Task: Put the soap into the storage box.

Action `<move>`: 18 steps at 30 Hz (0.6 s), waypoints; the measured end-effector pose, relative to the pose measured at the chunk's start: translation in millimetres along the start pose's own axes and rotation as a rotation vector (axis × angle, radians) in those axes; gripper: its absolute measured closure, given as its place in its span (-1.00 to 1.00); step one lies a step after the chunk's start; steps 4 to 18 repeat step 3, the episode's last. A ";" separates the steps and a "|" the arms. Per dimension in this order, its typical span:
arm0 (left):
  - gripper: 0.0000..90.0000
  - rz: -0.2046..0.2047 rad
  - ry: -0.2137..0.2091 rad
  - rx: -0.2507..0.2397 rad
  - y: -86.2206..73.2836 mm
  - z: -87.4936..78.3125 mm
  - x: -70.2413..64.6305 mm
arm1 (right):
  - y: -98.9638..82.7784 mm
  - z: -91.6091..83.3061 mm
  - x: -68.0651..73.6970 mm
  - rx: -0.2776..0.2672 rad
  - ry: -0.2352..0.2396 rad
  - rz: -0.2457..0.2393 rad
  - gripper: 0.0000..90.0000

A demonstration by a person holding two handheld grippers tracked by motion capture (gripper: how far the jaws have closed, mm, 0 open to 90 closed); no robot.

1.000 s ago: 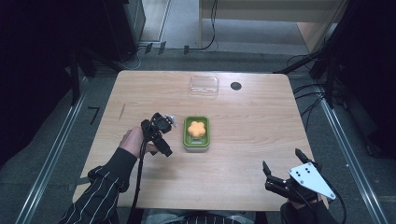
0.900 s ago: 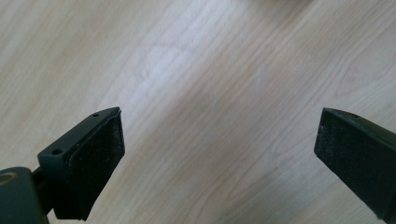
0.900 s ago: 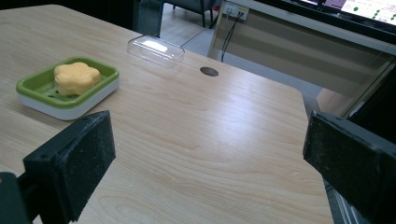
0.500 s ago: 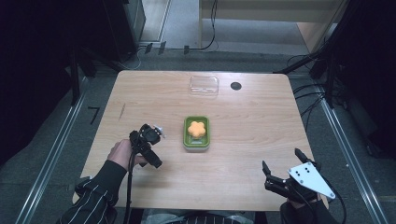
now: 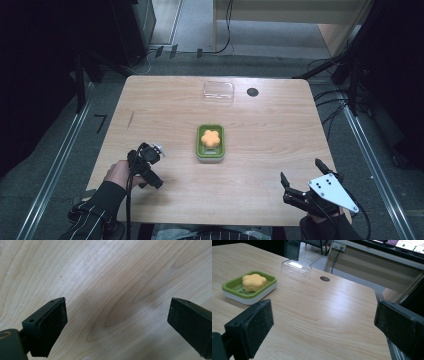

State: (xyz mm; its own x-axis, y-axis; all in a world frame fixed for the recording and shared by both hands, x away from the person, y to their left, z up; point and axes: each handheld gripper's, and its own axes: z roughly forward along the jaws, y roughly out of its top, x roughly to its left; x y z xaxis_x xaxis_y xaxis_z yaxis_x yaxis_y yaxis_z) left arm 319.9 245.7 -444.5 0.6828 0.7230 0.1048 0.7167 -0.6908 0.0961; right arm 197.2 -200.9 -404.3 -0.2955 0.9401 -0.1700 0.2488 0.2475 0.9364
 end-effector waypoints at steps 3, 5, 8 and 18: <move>-0.92 -0.004 -0.001 -0.010 1.4 2.3 -0.6 | 0.2 1.1 0.0 0.002 0.002 0.000 -0.94; -0.92 -0.004 -0.001 -0.010 1.4 2.3 -0.6 | 0.2 1.1 0.0 0.002 0.002 0.000 -0.94; -0.92 -0.004 -0.001 -0.010 1.4 2.3 -0.6 | 0.2 1.1 0.0 0.002 0.002 0.000 -0.94; -0.92 -0.004 -0.001 -0.010 1.4 2.3 -0.6 | 0.2 1.1 0.0 0.002 0.002 0.000 -0.94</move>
